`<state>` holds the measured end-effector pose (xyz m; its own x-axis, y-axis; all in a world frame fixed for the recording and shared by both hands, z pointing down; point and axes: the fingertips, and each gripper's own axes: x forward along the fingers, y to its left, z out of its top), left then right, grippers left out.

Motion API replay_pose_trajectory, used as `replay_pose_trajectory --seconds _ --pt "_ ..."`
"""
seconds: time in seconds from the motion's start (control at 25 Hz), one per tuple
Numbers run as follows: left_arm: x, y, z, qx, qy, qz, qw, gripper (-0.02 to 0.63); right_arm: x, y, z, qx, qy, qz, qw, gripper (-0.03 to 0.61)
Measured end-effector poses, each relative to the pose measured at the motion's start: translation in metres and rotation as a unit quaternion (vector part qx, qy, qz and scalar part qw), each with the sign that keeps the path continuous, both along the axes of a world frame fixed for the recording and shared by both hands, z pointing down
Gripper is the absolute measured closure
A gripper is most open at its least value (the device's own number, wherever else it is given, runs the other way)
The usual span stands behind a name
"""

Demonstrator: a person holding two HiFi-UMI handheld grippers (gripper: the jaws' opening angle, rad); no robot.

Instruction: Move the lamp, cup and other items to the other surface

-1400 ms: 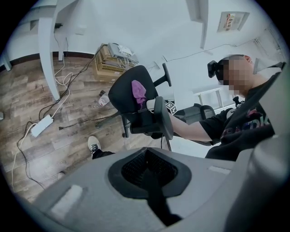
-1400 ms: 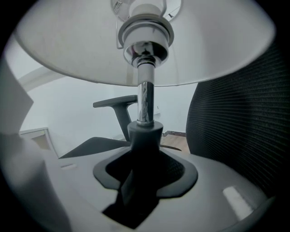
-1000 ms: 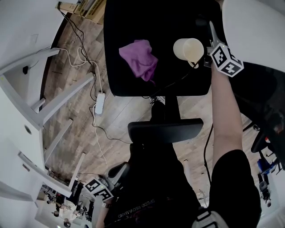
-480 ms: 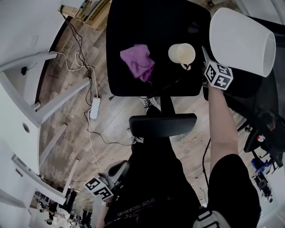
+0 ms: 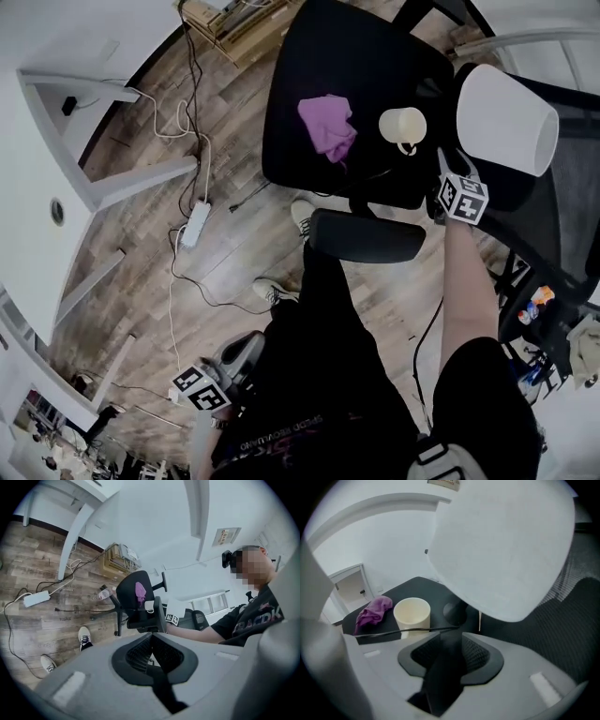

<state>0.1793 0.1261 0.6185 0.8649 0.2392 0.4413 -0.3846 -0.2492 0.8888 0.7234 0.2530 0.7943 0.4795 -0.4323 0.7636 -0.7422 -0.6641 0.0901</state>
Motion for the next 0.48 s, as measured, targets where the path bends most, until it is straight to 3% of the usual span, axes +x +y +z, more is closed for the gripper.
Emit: replay_pose_trajectory --seconds 0.2,0.28,0.4,0.48 --pt "-0.036 -0.011 -0.016 0.012 0.023 -0.038 0.9989 0.617 -0.024 0.012 -0.031 -0.018 0.003 0.01 1.0 0.437" --pt "-0.044 -0.015 -0.025 0.026 0.041 -0.047 0.9977 0.617 -0.026 0.013 -0.053 -0.019 0.016 0.01 1.0 0.468" --pt "-0.049 -0.018 -0.04 0.048 0.069 -0.054 0.995 0.616 -0.038 0.002 -0.1 0.02 0.03 0.003 0.999 0.575" --pt "-0.056 -0.02 -0.054 0.06 0.089 -0.06 0.9924 0.616 -0.059 -0.01 -0.136 0.053 0.037 -0.016 0.998 0.575"
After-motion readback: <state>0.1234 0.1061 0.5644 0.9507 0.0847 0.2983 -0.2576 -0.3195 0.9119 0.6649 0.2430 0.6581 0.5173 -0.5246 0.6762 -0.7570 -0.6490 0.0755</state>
